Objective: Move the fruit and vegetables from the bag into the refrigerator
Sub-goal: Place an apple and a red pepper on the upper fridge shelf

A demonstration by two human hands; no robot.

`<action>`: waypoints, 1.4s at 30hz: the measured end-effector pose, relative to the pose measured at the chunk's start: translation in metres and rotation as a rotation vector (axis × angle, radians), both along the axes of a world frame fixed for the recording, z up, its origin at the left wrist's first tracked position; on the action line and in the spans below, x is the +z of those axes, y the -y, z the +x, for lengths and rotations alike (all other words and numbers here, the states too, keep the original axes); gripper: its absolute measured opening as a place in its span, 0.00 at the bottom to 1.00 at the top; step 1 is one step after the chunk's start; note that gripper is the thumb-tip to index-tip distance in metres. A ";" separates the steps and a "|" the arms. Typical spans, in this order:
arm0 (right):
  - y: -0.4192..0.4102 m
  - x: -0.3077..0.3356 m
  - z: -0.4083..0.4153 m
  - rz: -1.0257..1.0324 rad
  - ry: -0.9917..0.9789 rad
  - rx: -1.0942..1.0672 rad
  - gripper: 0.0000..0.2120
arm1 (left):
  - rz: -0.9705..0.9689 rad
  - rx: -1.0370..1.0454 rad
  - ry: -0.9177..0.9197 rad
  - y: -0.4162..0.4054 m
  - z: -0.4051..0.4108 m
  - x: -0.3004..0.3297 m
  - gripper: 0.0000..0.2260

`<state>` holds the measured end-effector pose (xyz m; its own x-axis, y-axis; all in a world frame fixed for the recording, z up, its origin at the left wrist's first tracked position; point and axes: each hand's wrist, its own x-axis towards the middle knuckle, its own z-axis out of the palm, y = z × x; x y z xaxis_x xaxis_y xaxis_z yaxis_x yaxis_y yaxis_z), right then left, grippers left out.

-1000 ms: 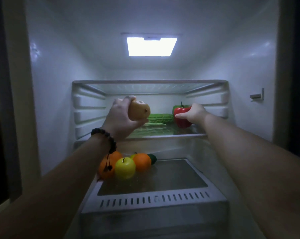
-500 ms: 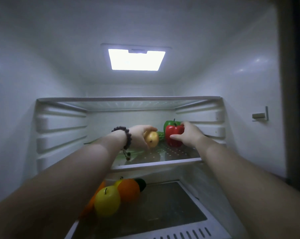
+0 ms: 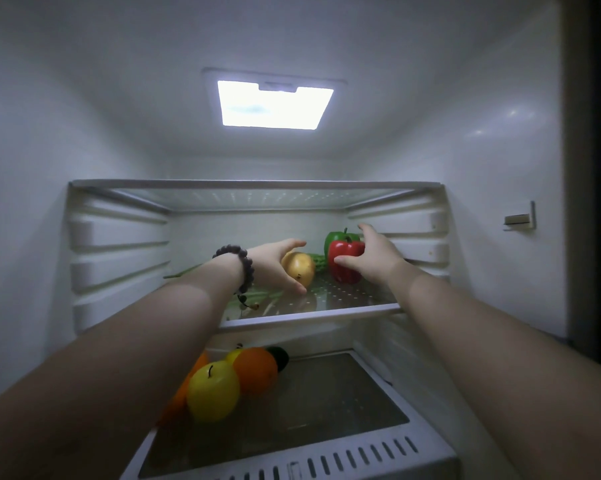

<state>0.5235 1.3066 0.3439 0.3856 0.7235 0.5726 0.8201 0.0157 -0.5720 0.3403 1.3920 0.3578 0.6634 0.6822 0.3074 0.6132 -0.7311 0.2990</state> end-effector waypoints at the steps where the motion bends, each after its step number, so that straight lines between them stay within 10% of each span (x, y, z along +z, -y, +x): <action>1: 0.003 0.001 -0.002 0.028 -0.011 0.000 0.39 | 0.007 0.002 0.004 0.000 0.000 0.000 0.44; 15: 0.093 -0.030 -0.042 0.127 0.128 -0.065 0.28 | 0.343 -0.017 0.299 0.074 0.000 0.025 0.29; 42: 0.452 -0.189 -0.133 0.123 0.143 0.036 0.25 | 0.275 0.136 0.309 0.431 -0.064 -0.208 0.30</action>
<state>0.3906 0.8541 0.1550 0.2686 0.6564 0.7049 0.8906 0.1096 -0.4415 0.2761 0.9609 0.1493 0.4210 0.6222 0.6600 0.6220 -0.7277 0.2891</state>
